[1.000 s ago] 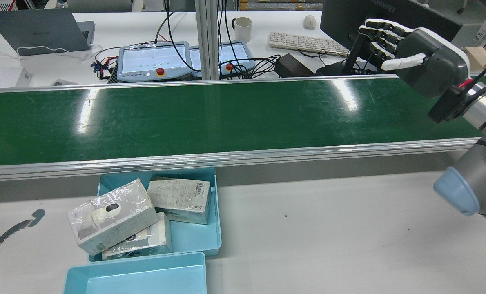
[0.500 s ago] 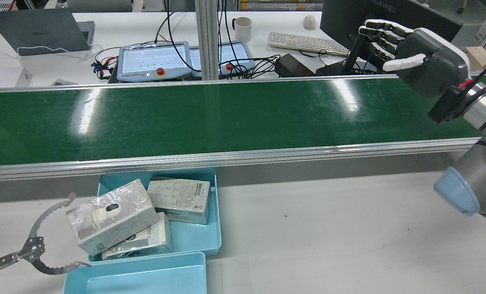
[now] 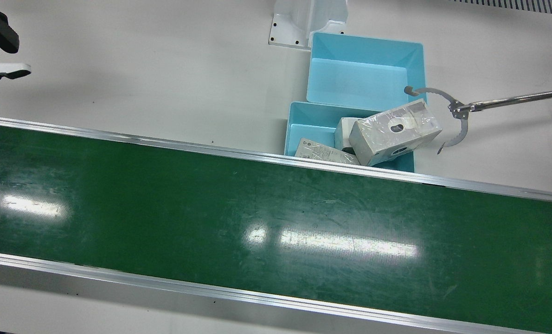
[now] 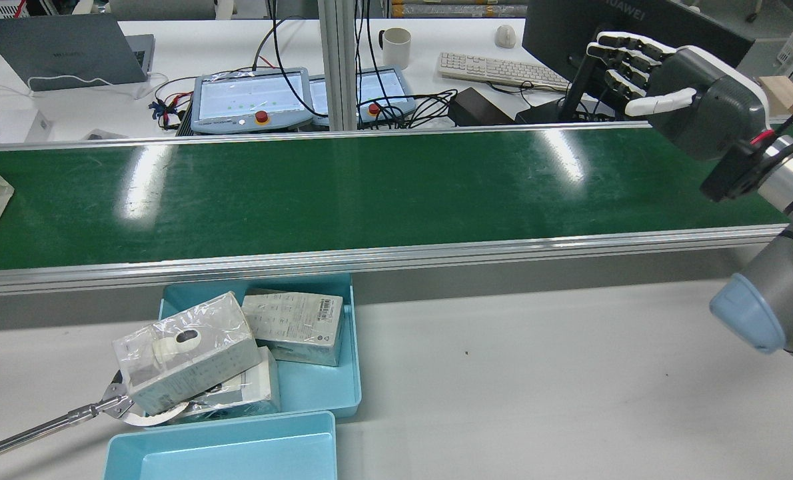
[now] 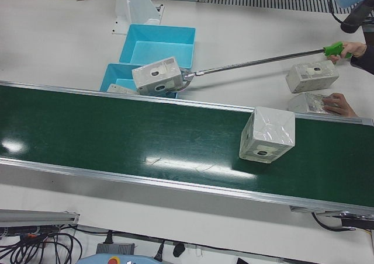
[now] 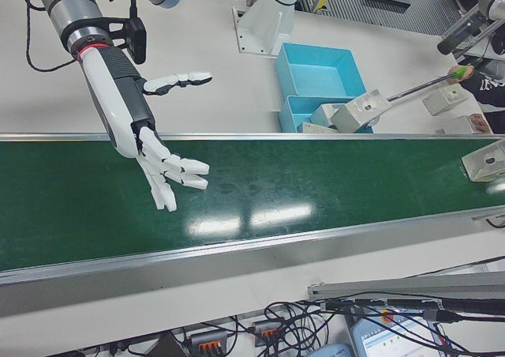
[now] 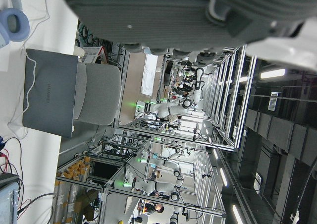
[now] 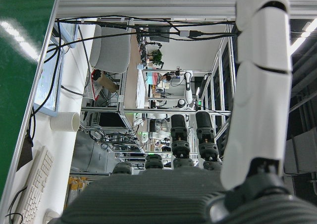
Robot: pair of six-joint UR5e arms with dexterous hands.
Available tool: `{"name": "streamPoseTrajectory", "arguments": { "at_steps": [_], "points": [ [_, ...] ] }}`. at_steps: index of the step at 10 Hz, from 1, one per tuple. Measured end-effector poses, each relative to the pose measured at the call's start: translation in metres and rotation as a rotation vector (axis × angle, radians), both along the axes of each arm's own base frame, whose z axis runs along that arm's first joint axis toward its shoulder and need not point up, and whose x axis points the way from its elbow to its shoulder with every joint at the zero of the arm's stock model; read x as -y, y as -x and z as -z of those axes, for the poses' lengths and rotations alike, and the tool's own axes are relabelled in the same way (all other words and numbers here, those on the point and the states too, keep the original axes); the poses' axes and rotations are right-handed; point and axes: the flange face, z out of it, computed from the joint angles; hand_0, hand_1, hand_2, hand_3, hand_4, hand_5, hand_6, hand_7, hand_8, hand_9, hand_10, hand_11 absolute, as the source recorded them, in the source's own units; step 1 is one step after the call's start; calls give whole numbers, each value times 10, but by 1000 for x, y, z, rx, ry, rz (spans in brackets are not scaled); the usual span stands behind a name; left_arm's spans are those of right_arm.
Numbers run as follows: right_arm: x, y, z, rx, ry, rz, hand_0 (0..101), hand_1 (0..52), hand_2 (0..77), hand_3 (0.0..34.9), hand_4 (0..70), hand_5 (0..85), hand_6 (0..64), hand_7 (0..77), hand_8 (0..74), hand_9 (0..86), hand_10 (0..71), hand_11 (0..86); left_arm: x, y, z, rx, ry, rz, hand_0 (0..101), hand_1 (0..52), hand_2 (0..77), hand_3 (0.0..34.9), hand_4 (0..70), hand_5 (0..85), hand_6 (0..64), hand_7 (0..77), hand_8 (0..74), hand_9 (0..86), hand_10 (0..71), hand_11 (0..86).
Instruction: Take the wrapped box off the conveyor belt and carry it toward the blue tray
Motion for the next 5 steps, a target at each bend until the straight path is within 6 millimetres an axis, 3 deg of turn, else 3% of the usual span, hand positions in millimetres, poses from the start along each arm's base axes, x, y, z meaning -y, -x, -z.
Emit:
{"name": "streamPoseTrajectory", "arguments": {
  "at_steps": [5],
  "points": [
    [0, 0, 0, 4, 1, 1, 473, 125, 104, 67, 109, 224, 38, 175, 0, 49, 0, 16, 0, 0, 0, 0, 0, 0, 0, 0, 11, 0, 0, 11, 0, 5, 5, 0, 5, 0]
  ]
}}
